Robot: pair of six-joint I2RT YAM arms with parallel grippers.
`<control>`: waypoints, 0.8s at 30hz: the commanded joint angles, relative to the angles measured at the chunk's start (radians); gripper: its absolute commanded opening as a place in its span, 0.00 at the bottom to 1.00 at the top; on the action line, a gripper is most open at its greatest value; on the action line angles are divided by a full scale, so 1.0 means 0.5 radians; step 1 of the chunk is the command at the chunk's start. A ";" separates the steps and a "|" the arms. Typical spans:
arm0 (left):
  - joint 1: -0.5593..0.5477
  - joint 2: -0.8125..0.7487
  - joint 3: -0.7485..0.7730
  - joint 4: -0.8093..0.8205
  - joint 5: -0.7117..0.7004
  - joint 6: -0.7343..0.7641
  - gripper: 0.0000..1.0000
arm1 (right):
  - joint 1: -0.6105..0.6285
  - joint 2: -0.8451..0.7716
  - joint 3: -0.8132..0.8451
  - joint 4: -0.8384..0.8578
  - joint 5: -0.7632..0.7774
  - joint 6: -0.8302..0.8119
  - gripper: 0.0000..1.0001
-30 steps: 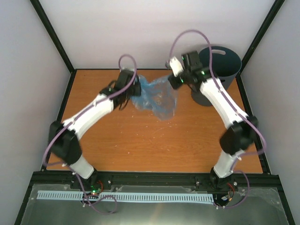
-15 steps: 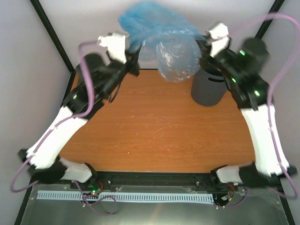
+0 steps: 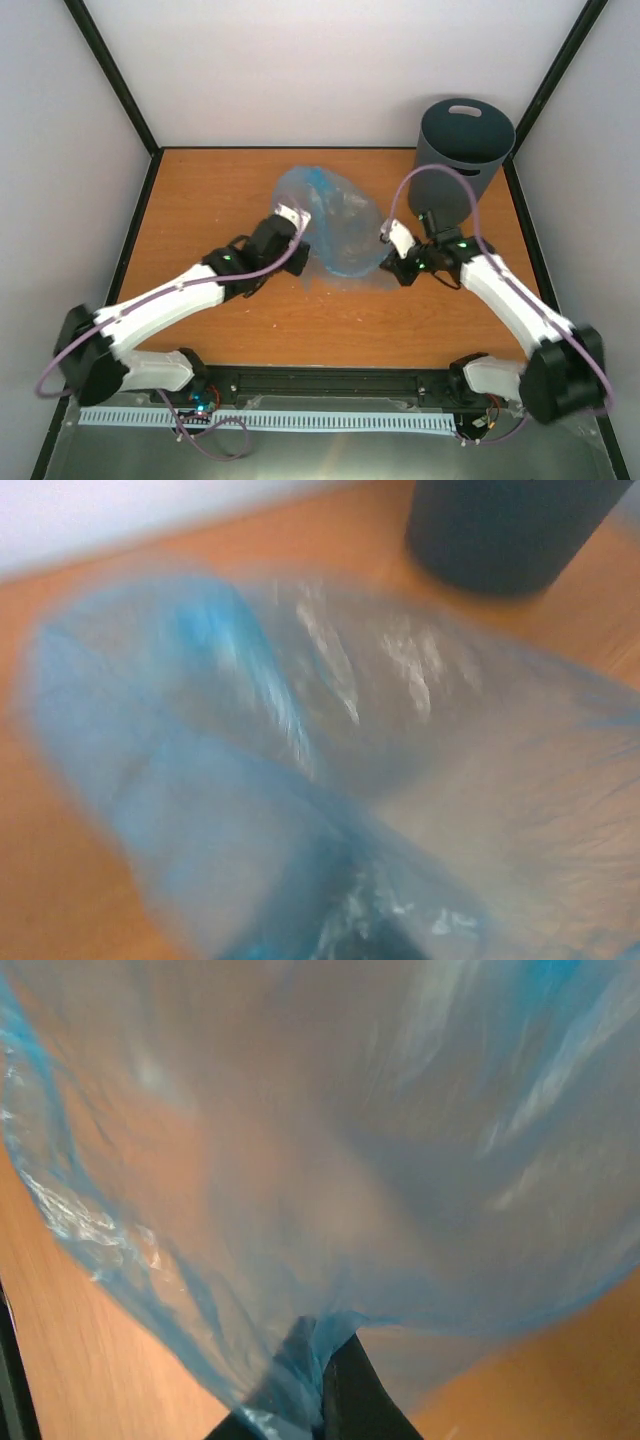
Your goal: Put the trash bags into the trash bin
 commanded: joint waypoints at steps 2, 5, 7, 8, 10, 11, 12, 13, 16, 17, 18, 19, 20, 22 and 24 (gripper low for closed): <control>-0.010 -0.310 0.371 -0.005 0.202 0.002 0.01 | -0.006 -0.409 0.401 -0.129 -0.352 -0.078 0.03; -0.010 -0.312 0.483 -0.104 0.220 -0.018 0.01 | -0.006 -0.378 0.512 -0.134 -0.363 -0.018 0.03; -0.004 -0.279 0.574 -0.161 0.129 -0.048 0.01 | -0.004 -0.322 0.604 -0.063 -0.247 0.071 0.03; 0.012 -0.213 0.624 -0.201 0.097 -0.069 0.01 | -0.006 -0.277 0.647 -0.013 -0.176 0.108 0.03; 0.142 -0.042 0.742 -0.296 0.098 -0.180 0.01 | -0.009 -0.169 0.722 0.123 -0.015 0.176 0.03; 0.281 0.084 0.806 -0.337 0.152 -0.279 0.01 | -0.012 -0.095 0.757 0.207 0.068 0.209 0.03; 0.404 0.202 0.860 -0.333 0.228 -0.364 0.01 | -0.017 -0.008 0.788 0.312 0.135 0.231 0.03; 0.495 0.331 0.885 -0.256 0.282 -0.382 0.01 | -0.021 0.100 0.827 0.409 0.204 0.244 0.03; 0.654 0.676 1.102 -0.103 0.375 -0.363 0.01 | -0.066 0.633 1.157 0.514 0.357 0.264 0.03; 0.708 0.788 1.272 -0.150 0.359 -0.337 0.01 | -0.091 0.808 1.329 0.461 0.384 0.271 0.03; 0.751 0.900 1.486 -0.238 0.341 -0.298 0.01 | -0.112 0.987 1.555 0.373 0.389 0.279 0.03; 0.788 1.015 1.722 -0.357 0.314 -0.264 0.01 | -0.126 1.155 1.809 0.264 0.389 0.280 0.03; 0.814 1.117 1.985 -0.492 0.291 -0.237 0.01 | -0.143 1.298 2.073 0.120 0.384 0.291 0.03; 0.831 1.245 2.470 -0.682 0.235 -0.158 0.00 | -0.175 1.518 2.695 -0.155 0.323 0.326 0.03; 0.831 1.237 2.802 -0.685 0.268 -0.071 0.01 | -0.188 1.630 3.339 -0.337 0.258 0.359 0.03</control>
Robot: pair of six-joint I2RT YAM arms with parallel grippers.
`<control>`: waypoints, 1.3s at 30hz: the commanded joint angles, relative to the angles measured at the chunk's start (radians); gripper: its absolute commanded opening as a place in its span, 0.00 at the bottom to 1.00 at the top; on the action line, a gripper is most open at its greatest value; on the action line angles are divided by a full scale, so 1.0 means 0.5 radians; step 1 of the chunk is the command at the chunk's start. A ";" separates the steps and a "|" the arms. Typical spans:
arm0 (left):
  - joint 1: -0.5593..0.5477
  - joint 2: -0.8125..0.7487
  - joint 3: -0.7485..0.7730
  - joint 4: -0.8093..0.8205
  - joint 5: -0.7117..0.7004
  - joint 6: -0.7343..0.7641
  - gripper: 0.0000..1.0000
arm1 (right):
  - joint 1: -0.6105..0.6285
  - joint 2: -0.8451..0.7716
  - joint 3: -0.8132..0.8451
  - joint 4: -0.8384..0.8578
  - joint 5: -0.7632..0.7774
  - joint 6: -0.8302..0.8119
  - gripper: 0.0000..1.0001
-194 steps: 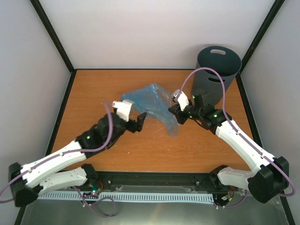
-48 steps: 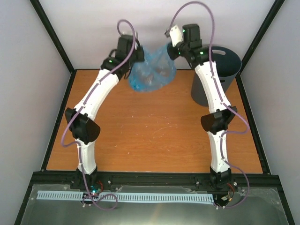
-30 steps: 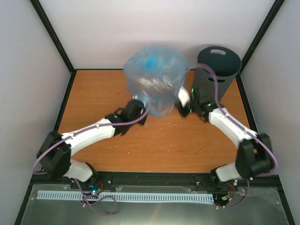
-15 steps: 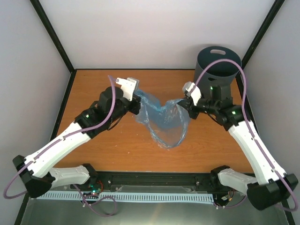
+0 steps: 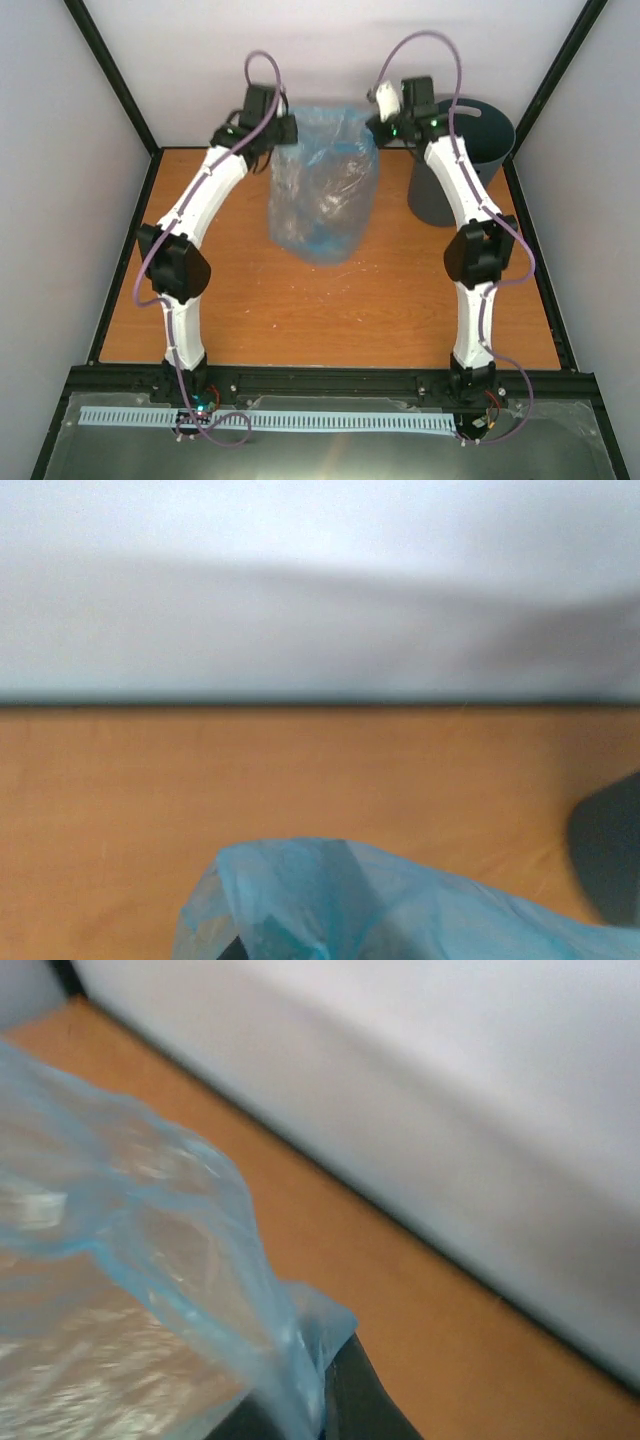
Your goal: Put the trash bags into the trash bin
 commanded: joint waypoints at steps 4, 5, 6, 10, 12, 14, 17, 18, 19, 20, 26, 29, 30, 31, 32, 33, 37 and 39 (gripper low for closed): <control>0.002 -0.500 0.656 0.141 0.178 0.210 0.01 | -0.047 -0.243 1.097 -0.260 -0.205 0.133 0.03; -0.002 -0.616 0.570 0.245 0.247 0.224 0.01 | -0.048 -0.407 0.937 -0.163 -0.272 0.133 0.03; -0.017 -0.733 0.454 0.343 0.320 0.232 0.01 | -0.043 -0.561 0.755 0.006 -0.315 0.131 0.03; -0.098 -1.102 -0.223 0.798 0.474 0.282 0.01 | -0.038 -1.046 -0.155 0.461 -0.384 0.064 0.03; -0.110 -1.160 -0.536 0.955 0.313 0.316 0.01 | -0.037 -1.087 -0.422 0.586 -0.339 0.028 0.03; -0.111 -1.117 -0.866 1.116 0.148 0.394 0.00 | -0.037 -0.985 -0.588 0.631 -0.276 0.005 0.03; -0.117 -0.974 -1.101 1.006 0.045 0.322 0.01 | -0.036 -0.762 -0.640 0.429 -0.345 -0.025 0.03; -0.132 -0.984 -1.189 1.008 0.088 0.286 0.01 | -0.038 -0.721 -0.664 0.346 -0.430 -0.025 0.03; -0.153 -1.031 -1.336 1.069 0.116 0.274 0.01 | -0.036 -0.711 -0.715 0.292 -0.506 -0.012 0.03; -0.181 -1.092 -1.484 1.162 0.109 0.262 0.01 | -0.036 -0.727 -0.813 0.310 -0.577 0.005 0.03; -0.230 -1.333 -1.805 1.135 0.124 0.150 0.01 | 0.014 -0.982 -1.317 0.470 -0.687 -0.010 0.03; -0.242 -1.452 -1.892 1.057 0.162 0.098 0.01 | 0.025 -1.087 -1.404 0.382 -0.703 -0.052 0.03; -0.242 -1.487 -1.896 1.025 0.182 0.087 0.01 | 0.027 -1.124 -1.413 0.343 -0.694 -0.058 0.03; -0.242 -1.523 -1.893 0.980 0.211 0.075 0.01 | 0.028 -1.161 -1.418 0.295 -0.686 -0.064 0.03; -0.246 -1.555 -1.882 0.940 0.235 0.061 0.01 | 0.028 -1.210 -1.413 0.233 -0.686 -0.075 0.03; -0.246 -1.590 -1.869 0.879 0.272 0.055 0.01 | 0.029 -1.256 -1.406 0.175 -0.679 -0.082 0.03; -0.246 -1.725 -1.771 0.710 0.466 0.033 0.01 | 0.027 -1.432 -1.339 -0.036 -0.683 -0.085 0.03; -0.245 -1.756 -1.687 0.633 0.555 0.024 0.01 | 0.028 -1.506 -1.278 -0.115 -0.697 -0.085 0.03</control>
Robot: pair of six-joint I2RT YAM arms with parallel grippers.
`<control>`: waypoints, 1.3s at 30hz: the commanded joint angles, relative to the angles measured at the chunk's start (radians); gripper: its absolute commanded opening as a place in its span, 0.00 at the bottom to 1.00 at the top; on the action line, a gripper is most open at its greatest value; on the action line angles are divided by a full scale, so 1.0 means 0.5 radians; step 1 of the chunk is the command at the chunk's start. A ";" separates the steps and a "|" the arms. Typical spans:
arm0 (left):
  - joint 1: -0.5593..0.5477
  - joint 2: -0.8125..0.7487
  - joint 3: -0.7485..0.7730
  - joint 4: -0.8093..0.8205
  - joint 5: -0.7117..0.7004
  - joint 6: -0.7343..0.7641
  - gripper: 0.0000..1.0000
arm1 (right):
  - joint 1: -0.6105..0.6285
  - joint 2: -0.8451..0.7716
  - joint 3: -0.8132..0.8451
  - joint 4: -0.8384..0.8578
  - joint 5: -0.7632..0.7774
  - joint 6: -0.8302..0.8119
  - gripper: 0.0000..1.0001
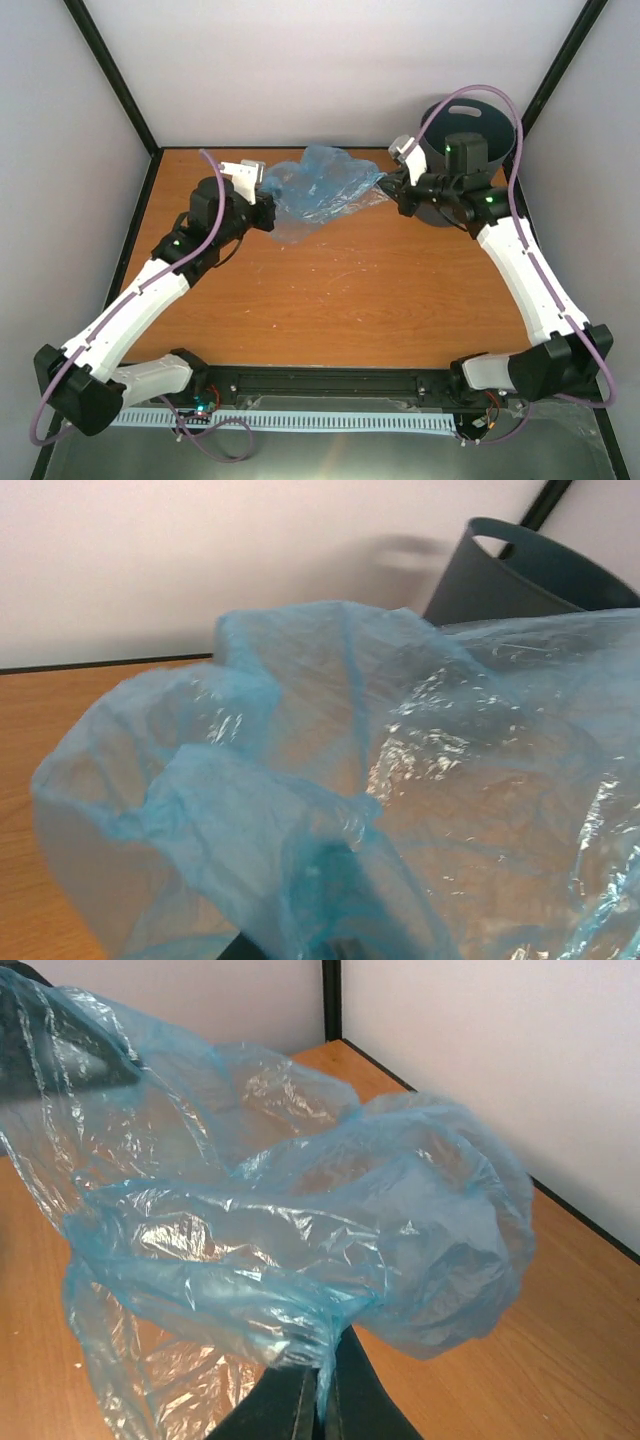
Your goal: Put the trash bags into the trash bin
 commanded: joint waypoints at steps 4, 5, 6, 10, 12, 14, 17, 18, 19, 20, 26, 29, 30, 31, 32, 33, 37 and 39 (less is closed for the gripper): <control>-0.014 -0.040 0.404 -0.336 0.259 -0.113 0.01 | 0.009 -0.129 0.220 -0.303 0.009 0.015 0.03; -0.014 0.010 0.502 -0.436 0.171 -0.158 0.01 | 0.009 -0.100 0.239 -0.288 0.066 0.033 0.03; -0.011 0.066 0.574 -0.508 0.080 -0.187 0.01 | 0.008 -0.064 0.249 -0.265 0.135 0.053 0.03; 0.174 0.385 0.663 -0.527 0.102 -0.272 0.01 | 0.009 0.295 0.383 -0.288 0.321 0.019 0.03; 0.348 0.646 0.775 -0.511 0.318 -0.327 0.01 | 0.009 0.546 0.559 -0.388 0.367 -0.048 0.03; 0.452 0.880 1.045 -0.563 0.423 -0.326 0.01 | 0.009 0.830 0.871 -0.569 0.411 -0.140 0.03; 0.535 1.193 1.642 -0.751 0.396 -0.310 0.01 | 0.001 1.290 1.669 -0.862 0.542 -0.157 0.03; 0.546 1.287 1.908 -0.837 0.373 -0.308 0.01 | -0.007 1.439 2.058 -1.001 0.560 -0.143 0.03; 0.550 1.365 2.183 -0.902 0.354 -0.289 0.01 | -0.010 1.575 2.439 -1.073 0.585 -0.108 0.03; 0.551 1.431 2.414 -0.943 0.373 -0.272 0.01 | -0.005 1.669 2.808 -1.070 0.618 -0.073 0.03; 0.538 1.116 2.566 -0.415 0.584 -0.189 0.01 | 0.026 0.773 1.999 0.077 0.602 -0.016 0.03; 0.489 0.721 2.043 -0.059 0.595 -0.146 0.01 | 0.031 0.524 1.756 0.204 0.478 -0.015 0.03; 0.466 0.601 1.856 0.035 0.587 -0.130 0.01 | 0.033 0.485 1.726 0.184 0.424 -0.010 0.03; 0.449 0.504 1.683 0.134 0.581 -0.121 0.01 | 0.032 0.458 1.668 0.169 0.369 -0.014 0.03; 0.433 0.429 1.502 0.206 0.555 -0.118 0.01 | 0.035 0.434 1.572 0.179 0.325 -0.017 0.03; 0.419 0.361 1.337 0.275 0.514 -0.109 0.01 | 0.043 0.421 1.440 0.206 0.307 -0.033 0.03; 0.389 0.436 0.857 0.350 0.342 -0.081 0.01 | 0.065 0.545 1.078 0.294 0.407 -0.081 0.03; 0.368 0.503 0.736 0.331 0.323 -0.064 0.01 | 0.065 0.688 1.053 0.182 0.356 -0.102 0.03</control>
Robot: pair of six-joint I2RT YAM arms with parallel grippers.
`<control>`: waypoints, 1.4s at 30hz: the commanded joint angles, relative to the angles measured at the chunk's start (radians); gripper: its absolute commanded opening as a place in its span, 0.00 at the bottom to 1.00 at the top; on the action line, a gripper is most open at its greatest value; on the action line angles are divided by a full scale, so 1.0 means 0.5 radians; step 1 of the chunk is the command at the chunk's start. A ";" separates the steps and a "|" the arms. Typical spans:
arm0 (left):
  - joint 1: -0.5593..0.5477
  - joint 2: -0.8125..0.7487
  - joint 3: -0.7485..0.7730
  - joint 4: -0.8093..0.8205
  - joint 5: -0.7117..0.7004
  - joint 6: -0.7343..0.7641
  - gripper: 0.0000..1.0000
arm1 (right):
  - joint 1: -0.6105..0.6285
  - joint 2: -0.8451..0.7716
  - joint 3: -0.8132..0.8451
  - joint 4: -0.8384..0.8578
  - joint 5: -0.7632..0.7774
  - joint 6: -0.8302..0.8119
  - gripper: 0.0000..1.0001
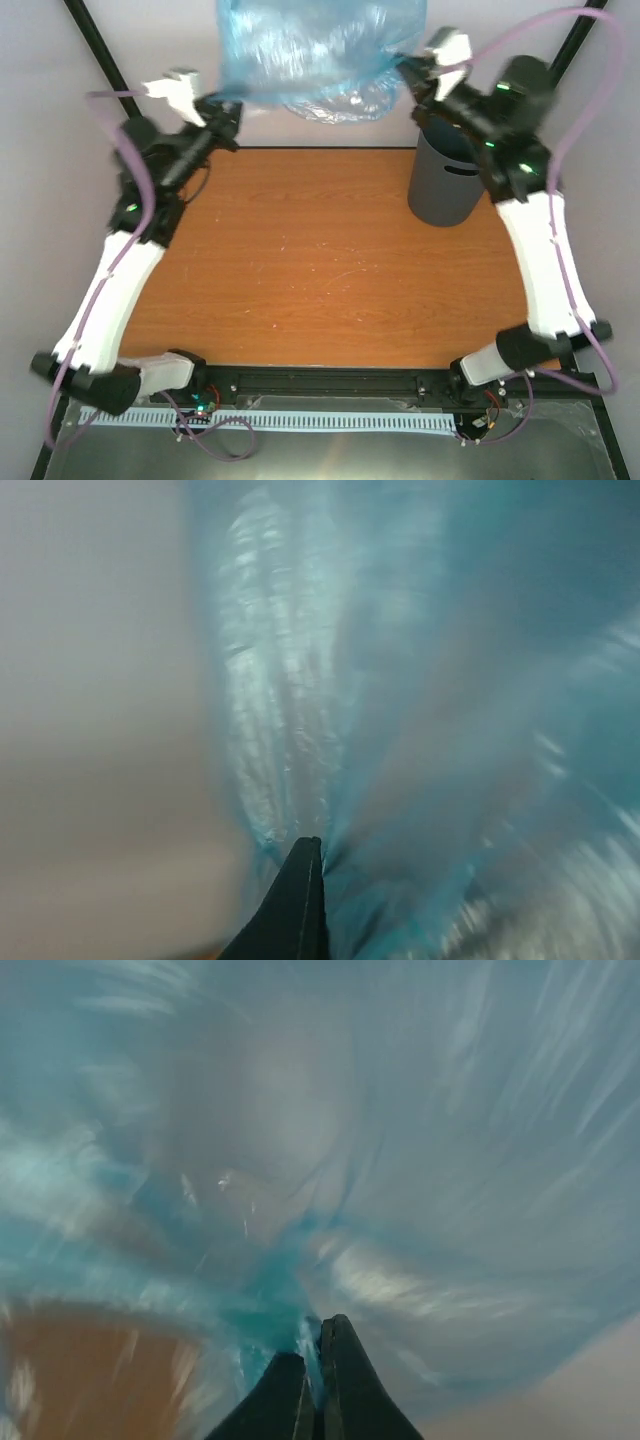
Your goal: Put the trash bags into the trash bin
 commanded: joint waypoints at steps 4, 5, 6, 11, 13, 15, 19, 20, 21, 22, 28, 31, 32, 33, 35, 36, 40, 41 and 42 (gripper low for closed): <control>-0.056 0.292 -0.567 -0.001 -0.195 0.092 0.01 | -0.004 0.540 -0.435 -0.291 -0.163 0.041 0.03; -0.060 0.274 -0.610 -0.009 -0.201 0.100 0.01 | -0.001 0.524 -0.518 -0.259 -0.203 0.060 0.03; -0.061 0.249 -0.658 -0.028 -0.219 0.102 0.01 | 0.002 0.498 -0.603 -0.220 -0.232 0.081 0.03; -0.067 0.084 -0.979 -0.178 -0.333 -0.013 0.01 | 0.073 0.381 -1.033 -0.127 -0.352 0.076 0.03; -0.067 0.030 -1.115 -0.233 -0.299 -0.043 0.01 | 0.131 0.369 -1.137 -0.181 -0.353 0.034 0.03; -0.070 0.002 -1.188 -0.353 -0.284 -0.069 0.01 | 0.186 0.378 -1.182 -0.254 -0.363 -0.014 0.03; -0.070 -0.104 -1.249 -0.460 -0.332 -0.059 0.01 | 0.226 0.386 -1.218 -0.200 -0.351 0.048 0.03; -0.070 -0.146 -1.266 -0.442 -0.351 -0.057 0.01 | 0.227 0.393 -1.197 -0.174 -0.322 0.084 0.03; -0.070 -0.171 -1.256 -0.453 -0.362 -0.059 0.01 | 0.227 0.407 -1.154 -0.174 -0.290 0.124 0.03; -0.070 -0.179 -1.211 -0.490 -0.366 -0.057 0.01 | 0.227 0.435 -1.067 -0.215 -0.264 0.157 0.03; -0.068 -0.050 -0.810 -0.824 -0.529 -0.008 0.01 | 0.225 0.617 -0.552 -0.419 -0.166 0.303 0.03; -0.067 -0.025 -0.727 -0.841 -0.687 0.001 0.01 | 0.227 0.672 -0.530 -0.287 -0.127 0.395 0.03; -0.060 0.011 -0.679 -0.851 -0.745 0.017 0.01 | 0.226 0.709 -0.493 -0.260 -0.116 0.419 0.03; -0.048 0.068 -0.618 -0.871 -0.801 0.030 0.01 | 0.228 0.761 -0.443 -0.233 -0.098 0.442 0.03; 0.008 0.202 -0.469 -0.928 -0.902 0.037 0.01 | 0.230 0.888 -0.300 -0.209 -0.033 0.465 0.03; 0.040 0.258 -0.410 -0.948 -0.900 0.035 0.01 | 0.230 0.955 -0.186 -0.214 0.009 0.481 0.03; 0.129 0.358 -0.241 -0.928 -0.884 0.061 0.01 | 0.229 1.239 0.286 -0.416 0.008 0.504 0.03; 0.143 0.368 -0.189 -0.933 -0.900 0.077 0.01 | 0.230 1.298 0.439 -0.472 -0.017 0.514 0.03; 0.159 0.377 -0.124 -0.949 -0.931 0.092 0.01 | 0.230 1.360 0.570 -0.520 -0.035 0.529 0.03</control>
